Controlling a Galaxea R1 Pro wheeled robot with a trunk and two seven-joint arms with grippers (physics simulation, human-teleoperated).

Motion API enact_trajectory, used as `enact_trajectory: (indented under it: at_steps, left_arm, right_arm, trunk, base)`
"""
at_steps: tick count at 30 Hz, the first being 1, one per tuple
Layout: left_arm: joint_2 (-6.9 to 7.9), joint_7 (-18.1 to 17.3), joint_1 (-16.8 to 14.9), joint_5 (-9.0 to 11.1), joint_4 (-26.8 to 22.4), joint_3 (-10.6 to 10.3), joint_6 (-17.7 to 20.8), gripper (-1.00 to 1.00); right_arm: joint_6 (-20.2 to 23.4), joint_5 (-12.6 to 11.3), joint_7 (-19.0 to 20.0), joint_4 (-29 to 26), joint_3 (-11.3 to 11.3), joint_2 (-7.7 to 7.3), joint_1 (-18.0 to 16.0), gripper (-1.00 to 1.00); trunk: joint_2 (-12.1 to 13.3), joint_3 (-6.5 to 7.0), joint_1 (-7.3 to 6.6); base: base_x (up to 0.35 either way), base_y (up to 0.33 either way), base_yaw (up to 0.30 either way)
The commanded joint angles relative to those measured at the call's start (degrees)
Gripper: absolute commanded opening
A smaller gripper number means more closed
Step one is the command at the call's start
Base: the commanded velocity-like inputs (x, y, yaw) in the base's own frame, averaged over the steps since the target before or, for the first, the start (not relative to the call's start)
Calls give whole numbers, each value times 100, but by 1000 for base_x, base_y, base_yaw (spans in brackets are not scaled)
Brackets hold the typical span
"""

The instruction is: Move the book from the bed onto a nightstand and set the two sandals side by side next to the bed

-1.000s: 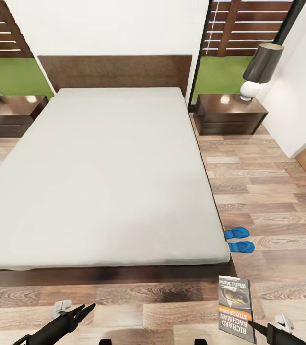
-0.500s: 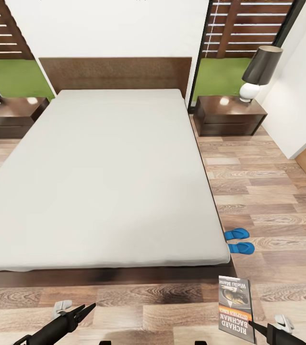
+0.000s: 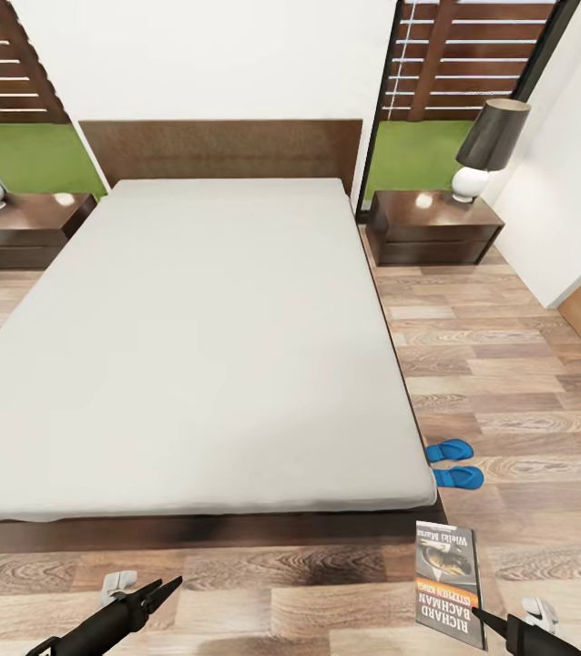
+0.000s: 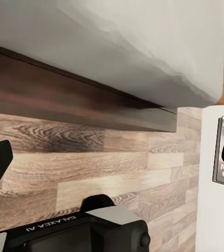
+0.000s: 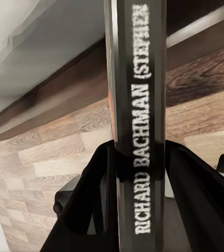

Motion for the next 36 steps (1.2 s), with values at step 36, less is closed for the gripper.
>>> enact_trajectory:
  at_steps: [36]
  left_arm:
    - [-75, -22, -2, -8, 5, 7, -26, 100]
  right_arm:
    - [66, -66, 17, -1, 36, 1, -3, -100]
  trunk:
    - [-3, 327, 0]
  base:
    - [0, 0, 0]
